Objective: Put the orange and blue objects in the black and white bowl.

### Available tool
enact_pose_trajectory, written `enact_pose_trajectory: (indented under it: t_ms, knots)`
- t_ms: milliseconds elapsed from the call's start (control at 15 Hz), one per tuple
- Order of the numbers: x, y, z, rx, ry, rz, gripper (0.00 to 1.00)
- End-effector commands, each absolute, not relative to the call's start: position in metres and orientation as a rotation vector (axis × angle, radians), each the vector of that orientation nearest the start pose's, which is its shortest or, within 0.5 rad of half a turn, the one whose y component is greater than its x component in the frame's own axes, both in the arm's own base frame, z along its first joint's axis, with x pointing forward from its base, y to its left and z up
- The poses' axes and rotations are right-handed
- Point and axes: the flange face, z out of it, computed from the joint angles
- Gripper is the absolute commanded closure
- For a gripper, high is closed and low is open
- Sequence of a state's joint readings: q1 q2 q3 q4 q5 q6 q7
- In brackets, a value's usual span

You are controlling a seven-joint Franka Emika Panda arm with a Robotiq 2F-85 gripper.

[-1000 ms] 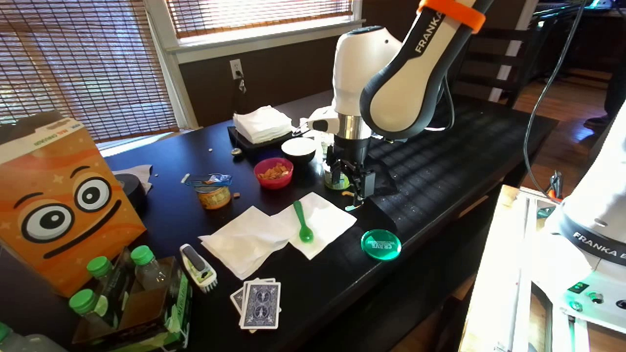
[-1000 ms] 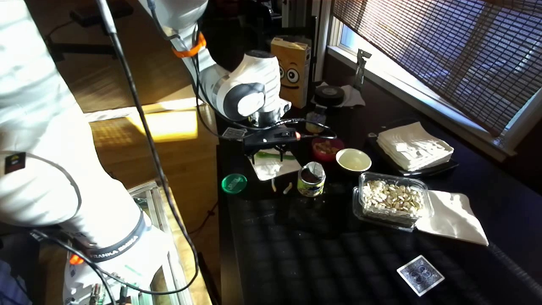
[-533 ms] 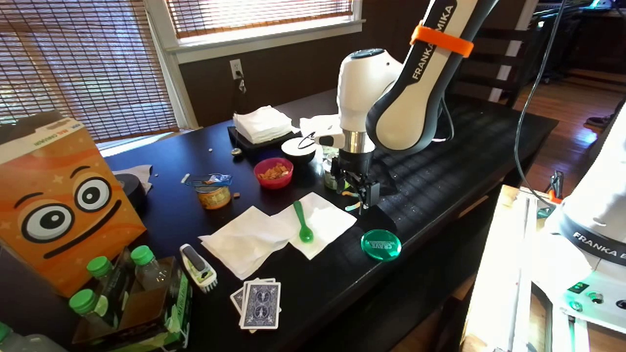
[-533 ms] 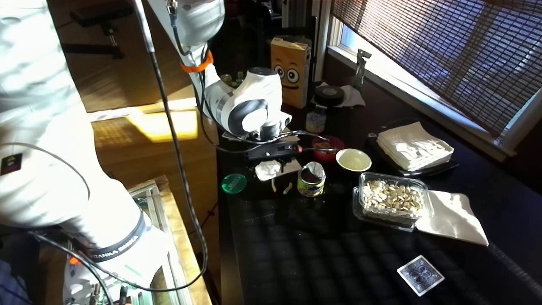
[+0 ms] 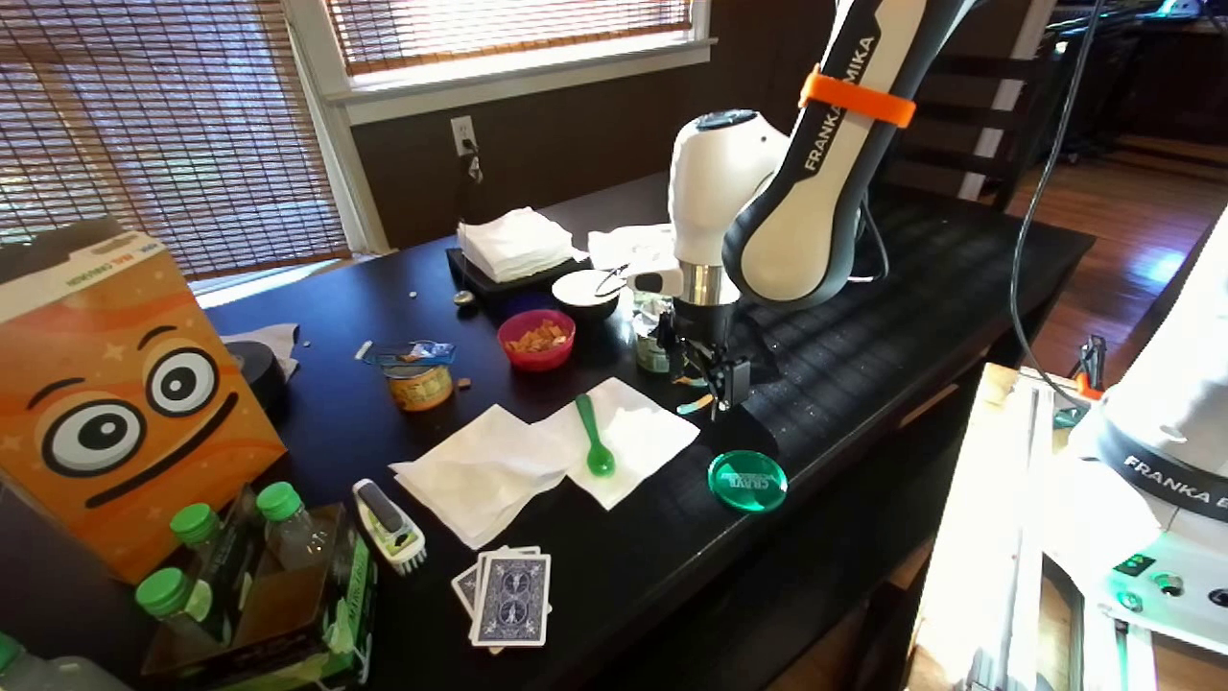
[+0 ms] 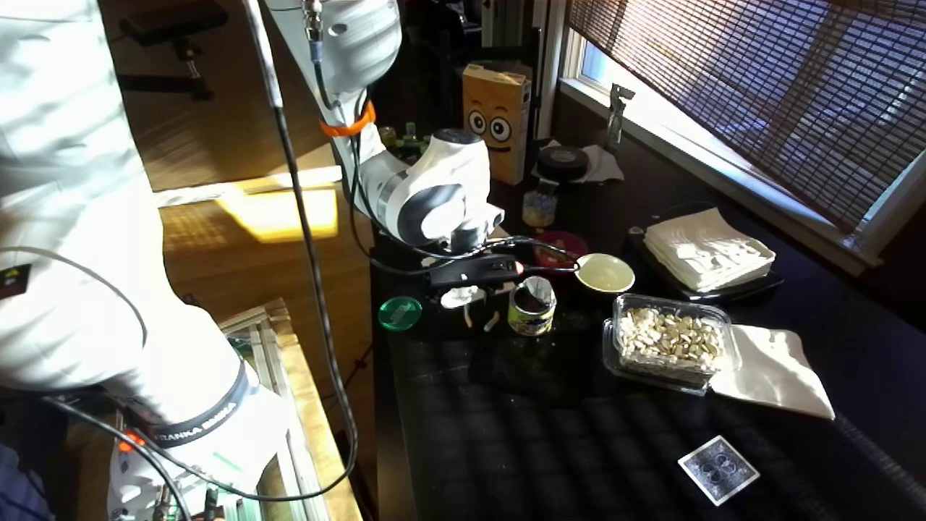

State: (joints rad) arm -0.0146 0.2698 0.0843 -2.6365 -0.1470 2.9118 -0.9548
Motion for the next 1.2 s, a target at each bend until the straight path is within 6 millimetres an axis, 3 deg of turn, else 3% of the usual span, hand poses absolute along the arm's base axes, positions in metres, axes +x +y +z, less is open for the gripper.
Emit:
enact_pose_trajectory:
  t_ms: [0,600,867,1067,1133]
  knots:
    - [0.425,0.039,0.147,-2.623,-1.755,-0.014,0.0]
    - [0.432,0.034,0.136,-2.619,-1.739,-0.01,0.03]
    - [0.433,0.033,0.135,-2.62,-1.736,-0.011,0.31]
    - [0.435,0.033,0.137,-2.622,-1.739,-0.016,0.58]
    - [0.436,0.032,0.138,-2.624,-1.739,-0.021,0.62]
